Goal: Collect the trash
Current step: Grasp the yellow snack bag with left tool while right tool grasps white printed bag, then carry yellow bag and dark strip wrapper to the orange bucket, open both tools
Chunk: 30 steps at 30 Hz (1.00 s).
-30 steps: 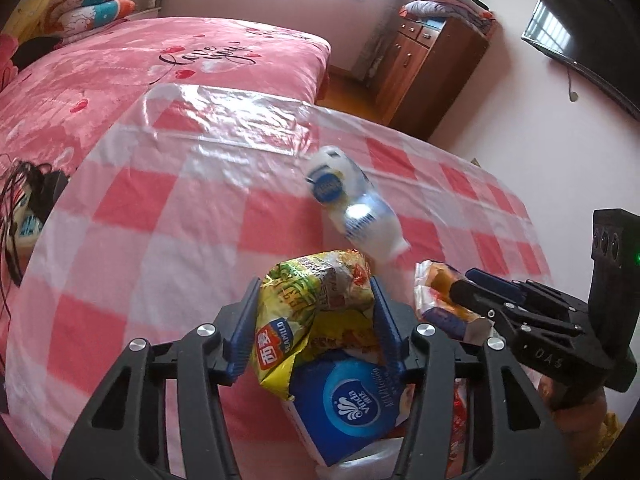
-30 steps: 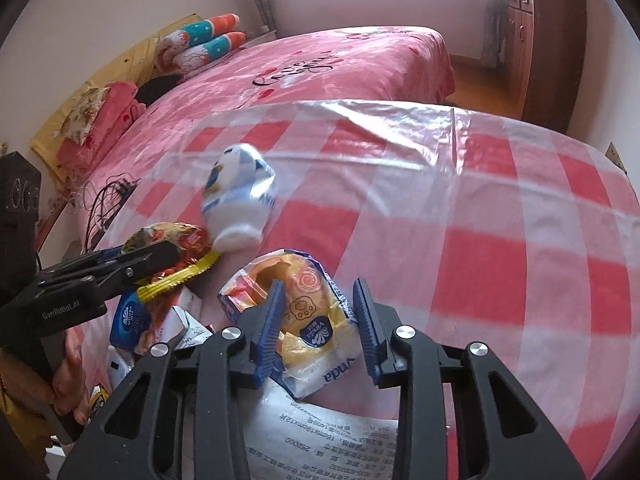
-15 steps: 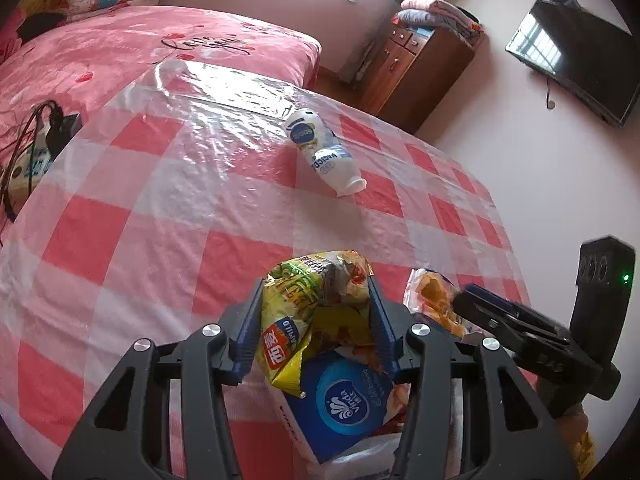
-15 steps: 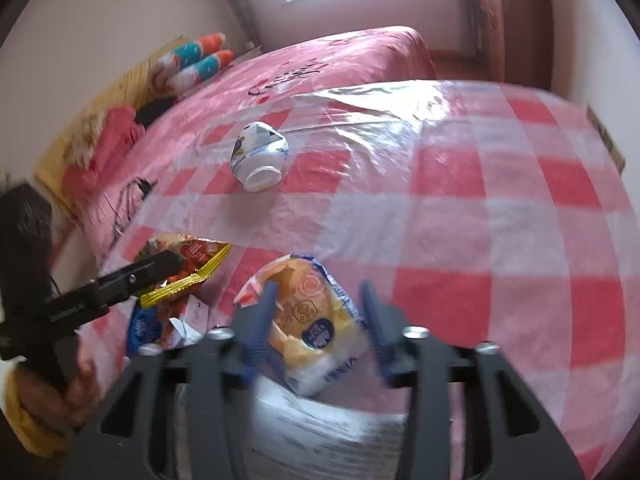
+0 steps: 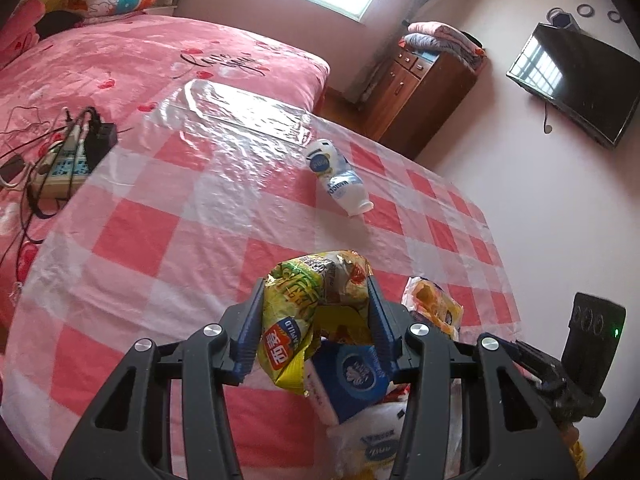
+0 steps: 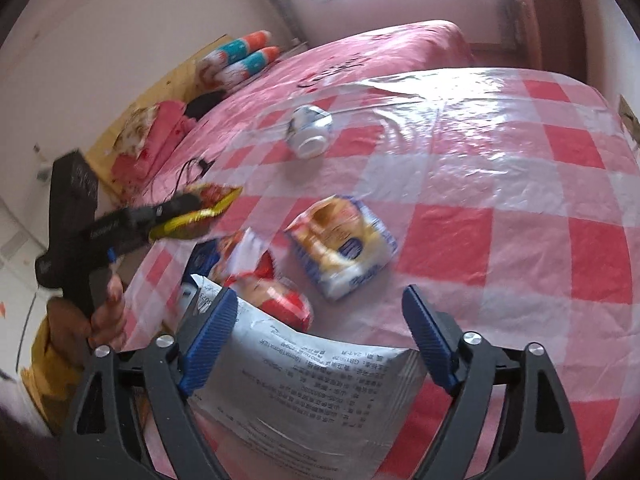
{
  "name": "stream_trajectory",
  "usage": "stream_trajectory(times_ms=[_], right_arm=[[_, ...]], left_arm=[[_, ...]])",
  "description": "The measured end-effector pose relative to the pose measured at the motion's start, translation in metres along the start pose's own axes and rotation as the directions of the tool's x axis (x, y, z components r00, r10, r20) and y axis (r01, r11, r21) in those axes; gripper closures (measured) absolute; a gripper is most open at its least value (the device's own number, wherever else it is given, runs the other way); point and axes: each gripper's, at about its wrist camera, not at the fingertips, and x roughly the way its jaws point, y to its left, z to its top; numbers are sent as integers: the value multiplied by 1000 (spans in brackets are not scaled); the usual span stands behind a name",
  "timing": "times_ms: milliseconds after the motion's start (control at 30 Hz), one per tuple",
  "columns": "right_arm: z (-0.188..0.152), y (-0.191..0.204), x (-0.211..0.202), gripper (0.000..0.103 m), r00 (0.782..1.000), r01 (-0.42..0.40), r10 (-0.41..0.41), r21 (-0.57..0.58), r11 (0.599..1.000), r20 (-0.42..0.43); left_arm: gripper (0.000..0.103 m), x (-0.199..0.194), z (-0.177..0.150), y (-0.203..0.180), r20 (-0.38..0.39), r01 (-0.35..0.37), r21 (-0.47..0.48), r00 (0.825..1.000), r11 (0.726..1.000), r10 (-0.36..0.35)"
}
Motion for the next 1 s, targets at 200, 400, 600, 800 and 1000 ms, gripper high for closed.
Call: stream_trajectory(times_ms=[200,400,600,800,1000], right_arm=[[-21,19,-3,12,997,76,-78,-84,994,-22],[-35,19,-26,12,989,135,-136,12,991,55],[-38,54,-34,12,994,47,-53,65,997,95],[-55,110,-10,29,998,-57,57,17,998,7],[-72,141,18,49,994,-68,69,10,998,-90]], left_arm=[[54,-22,-11,9,18,-10,-7,1000,1000,10],[54,-46,-27,17,31,-10,-10,999,1000,10],[54,-66,-43,28,39,-14,-32,999,999,15],[54,-85,-60,42,43,-13,-61,999,998,16],[54,-103,-79,56,41,-21,-66,999,998,24]])
